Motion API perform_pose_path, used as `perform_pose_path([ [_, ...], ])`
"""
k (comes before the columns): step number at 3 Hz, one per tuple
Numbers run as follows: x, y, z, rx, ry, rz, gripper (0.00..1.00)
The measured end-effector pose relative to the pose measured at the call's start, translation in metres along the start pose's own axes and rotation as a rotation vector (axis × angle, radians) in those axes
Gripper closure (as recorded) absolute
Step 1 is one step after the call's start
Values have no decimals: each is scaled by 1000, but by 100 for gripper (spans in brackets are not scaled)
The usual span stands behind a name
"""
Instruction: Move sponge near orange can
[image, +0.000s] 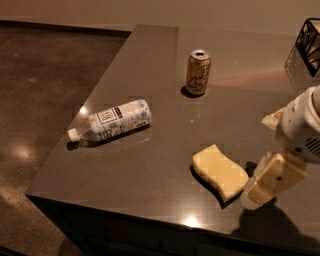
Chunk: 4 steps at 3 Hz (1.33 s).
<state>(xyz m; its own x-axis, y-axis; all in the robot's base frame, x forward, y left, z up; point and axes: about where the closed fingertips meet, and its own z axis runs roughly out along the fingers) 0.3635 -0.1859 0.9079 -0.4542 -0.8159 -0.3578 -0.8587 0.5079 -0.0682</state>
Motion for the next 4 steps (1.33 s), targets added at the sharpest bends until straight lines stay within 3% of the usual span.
perform_pose_path([
  [3,-4,26,67,-23,-22,43,0],
  [4,-7,25,80,-26,-3,54,17],
])
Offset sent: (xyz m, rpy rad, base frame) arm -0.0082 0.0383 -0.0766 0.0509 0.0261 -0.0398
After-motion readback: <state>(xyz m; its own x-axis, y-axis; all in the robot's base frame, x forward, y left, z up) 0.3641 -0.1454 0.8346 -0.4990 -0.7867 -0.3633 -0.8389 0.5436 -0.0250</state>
